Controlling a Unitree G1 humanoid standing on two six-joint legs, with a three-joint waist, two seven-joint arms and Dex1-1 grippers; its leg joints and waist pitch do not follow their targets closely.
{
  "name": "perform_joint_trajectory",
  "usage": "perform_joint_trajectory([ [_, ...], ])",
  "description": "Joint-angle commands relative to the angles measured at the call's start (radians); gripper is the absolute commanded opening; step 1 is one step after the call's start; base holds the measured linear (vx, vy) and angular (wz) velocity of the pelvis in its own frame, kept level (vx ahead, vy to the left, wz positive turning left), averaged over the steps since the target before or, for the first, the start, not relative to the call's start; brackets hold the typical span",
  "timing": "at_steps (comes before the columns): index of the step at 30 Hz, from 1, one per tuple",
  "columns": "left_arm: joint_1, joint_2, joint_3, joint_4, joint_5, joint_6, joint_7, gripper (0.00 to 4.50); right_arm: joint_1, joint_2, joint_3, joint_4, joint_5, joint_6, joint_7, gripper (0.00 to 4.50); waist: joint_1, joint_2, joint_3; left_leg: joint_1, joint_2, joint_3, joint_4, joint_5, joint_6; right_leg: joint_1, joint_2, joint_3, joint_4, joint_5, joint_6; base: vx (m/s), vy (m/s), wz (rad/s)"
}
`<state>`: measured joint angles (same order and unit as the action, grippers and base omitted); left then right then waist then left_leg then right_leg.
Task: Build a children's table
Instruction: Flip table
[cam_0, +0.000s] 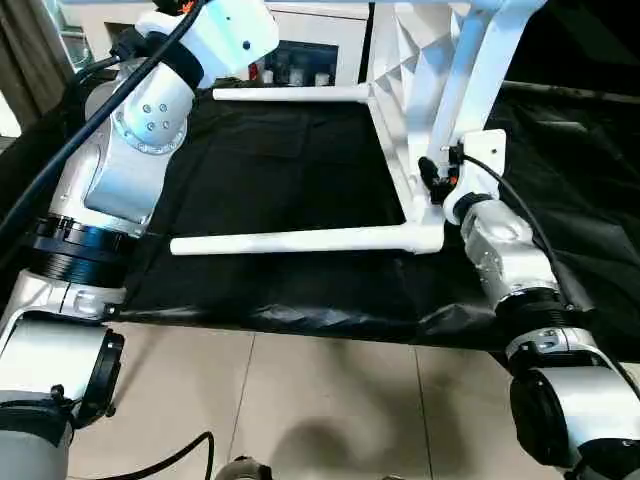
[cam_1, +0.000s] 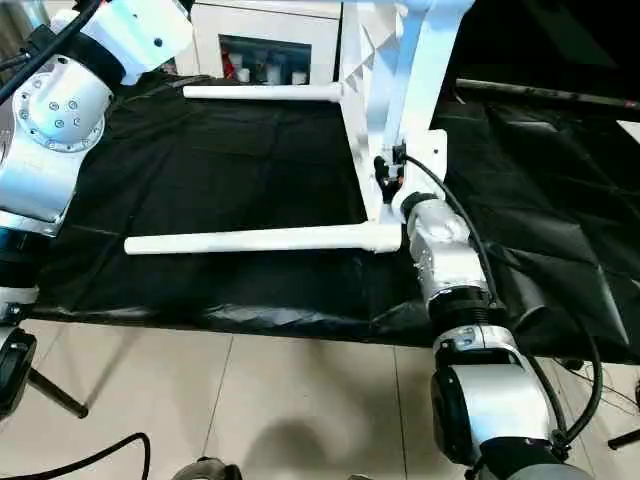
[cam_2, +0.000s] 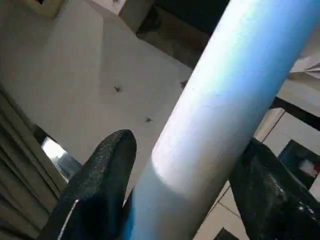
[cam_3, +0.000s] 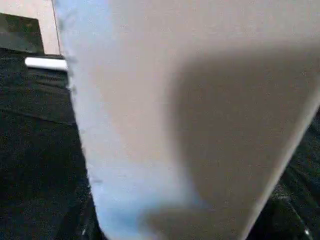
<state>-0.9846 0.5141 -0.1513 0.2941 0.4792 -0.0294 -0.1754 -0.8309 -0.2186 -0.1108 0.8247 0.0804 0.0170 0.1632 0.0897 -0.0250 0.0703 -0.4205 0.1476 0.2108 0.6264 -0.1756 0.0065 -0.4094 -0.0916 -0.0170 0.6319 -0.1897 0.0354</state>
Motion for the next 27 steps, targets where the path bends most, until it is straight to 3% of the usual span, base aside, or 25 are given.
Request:
perform_joint_trajectory([
  [1, -0.001, -0.018, 0.026, -0.017, -0.037, 0.019, -0.011, 2.76, -0.024, -0.022, 0.007, -0.067, -0.009, -0.049, 0.036, 1.93, 0.003, 0.009, -0.094, 0.047, 0.067, -0.036, -0.072, -0.127, -0.02, 0.039, -0.05, 0.018, -0.042, 0.048, -0.287, 0.0, 0.0, 0.0],
  [6, 0.003, -0.025, 0.045, -0.023, -0.058, 0.048, -0.01, 2.64, -0.026, -0.035, 0.013, -0.078, -0.018, -0.053, 0.042, 1.93, 0.003, 0.01, -0.093, 0.045, 0.067, -0.036, -0.072, -0.126, -0.014, 0.041, -0.051, 0.018, -0.044, 0.032, -0.288, 0.0, 0.0, 0.0],
  [11, 0.001, -0.083, 0.118, -0.025, -0.158, 0.114, -0.008, 2.61, -0.061, -0.09, 0.017, -0.105, -0.034, -0.05, 0.057, 1.93, 0.007, 0.006, -0.093, 0.042, 0.065, -0.033, -0.067, -0.095, 0.015, 0.045, -0.053, 0.019, -0.044, 0.047, -0.299, 0.0, 0.0, 0.0],
  [14, -0.021, -0.15, 0.212, -0.033, -0.271, 0.189, 0.018, 2.61, -0.149, -0.173, 0.025, -0.11, -0.056, -0.05, 0.108, 1.93, 0.011, 0.009, -0.095, 0.04, 0.062, -0.031, -0.06, -0.077, 0.042, 0.046, -0.052, 0.019, -0.043, 0.041, -0.316, 0.0, 0.0, 0.0],
  [15, -0.021, -0.15, 0.212, -0.033, -0.271, 0.189, 0.018, 2.61, -0.149, -0.173, 0.025, -0.11, -0.056, -0.05, 0.108, 1.93, 0.014, 0.006, -0.095, 0.039, 0.059, -0.028, -0.058, -0.071, 0.055, 0.046, -0.049, 0.018, -0.044, 0.04, -0.322, 0.0, 0.0, 0.0],
  [17, -0.029, -0.165, 0.237, -0.028, -0.298, 0.201, 0.028, 2.61, -0.197, -0.209, 0.039, -0.099, -0.076, -0.056, 0.137, 1.93, 0.018, 0.011, -0.094, 0.033, 0.059, -0.028, -0.055, -0.07, 0.073, 0.044, -0.052, 0.019, -0.044, 0.029, -0.321, 0.0, 0.0, 0.0],
  [18, -0.029, -0.167, 0.24, -0.026, -0.301, 0.202, 0.03, 2.61, -0.205, -0.215, 0.043, -0.096, -0.08, -0.057, 0.143, 1.93, 0.019, 0.01, -0.093, 0.033, 0.058, -0.028, -0.054, -0.073, 0.074, 0.042, -0.05, 0.018, -0.045, 0.018, -0.319, 0.0, 0.0, 0.0],
  [19, -0.029, -0.186, 0.274, -0.013, -0.329, 0.216, 0.048, 2.61, -0.283, -0.267, 0.084, -0.069, -0.123, -0.068, 0.205, 1.93, 0.02, 0.015, -0.093, 0.035, 0.06, -0.029, -0.053, -0.091, 0.073, 0.039, -0.049, 0.018, -0.046, -0.003, -0.317, 0.0, 0.0, 0.0],
  [20, -0.029, -0.188, 0.278, -0.012, -0.332, 0.218, 0.05, 2.61, -0.29, -0.271, 0.087, -0.067, -0.127, -0.069, 0.209, 1.93, 0.02, 0.015, -0.094, 0.036, 0.06, -0.03, -0.051, -0.094, 0.073, 0.039, -0.045, 0.017, -0.046, -0.006, -0.319, 0.0, 0.0, 0.0],
  [21, -0.026, -0.215, 0.329, -0.006, -0.361, 0.247, 0.073, 2.61, -0.364, -0.307, 0.122, -0.041, -0.163, -0.077, 0.247, 1.93, 0.017, 0.016, -0.092, 0.034, 0.06, -0.03, -0.051, -0.103, 0.072, 0.035, -0.042, 0.016, -0.046, -0.012, -0.323, 0.0, 0.0, 0.0],
  [23, -0.022, -0.226, 0.354, -0.004, -0.372, 0.268, 0.082, 2.61, -0.402, -0.319, 0.138, -0.026, -0.177, -0.086, 0.267, 1.93, 0.019, 0.024, -0.09, 0.037, 0.063, -0.031, -0.05, -0.136, 0.066, 0.03, -0.043, 0.017, -0.048, -0.038, -0.32, 0.0, 0.0, 0.0],
  [24, -0.022, -0.226, 0.354, -0.004, -0.372, 0.268, 0.082, 2.61, -0.402, -0.319, 0.138, -0.026, -0.177, -0.086, 0.267, 1.93, 0.015, 0.023, -0.09, 0.035, 0.063, -0.033, -0.051, -0.14, 0.066, 0.03, -0.042, 0.016, -0.049, -0.041, -0.319, 0.0, 0.0, 0.0],
  [26, -0.007, -0.234, 0.38, 0.0, -0.382, 0.289, 0.093, 2.6, -0.454, -0.329, 0.163, -0.006, -0.197, -0.096, 0.308, 1.93, 0.01, 0.024, -0.088, 0.034, 0.064, -0.037, -0.054, -0.171, 0.055, 0.028, -0.042, 0.014, -0.05, -0.063, -0.307, 0.0, 0.0, 0.0],
  [27, 0.011, -0.241, 0.405, 0.001, -0.398, 0.315, 0.105, 2.58, -0.507, -0.332, 0.192, 0.024, -0.22, -0.111, 0.356, 1.93, 0.009, 0.03, -0.087, 0.037, 0.066, -0.038, -0.054, -0.192, 0.047, 0.025, -0.043, 0.015, -0.052, -0.074, -0.305, 0.0, 0.0, 0.0],
])
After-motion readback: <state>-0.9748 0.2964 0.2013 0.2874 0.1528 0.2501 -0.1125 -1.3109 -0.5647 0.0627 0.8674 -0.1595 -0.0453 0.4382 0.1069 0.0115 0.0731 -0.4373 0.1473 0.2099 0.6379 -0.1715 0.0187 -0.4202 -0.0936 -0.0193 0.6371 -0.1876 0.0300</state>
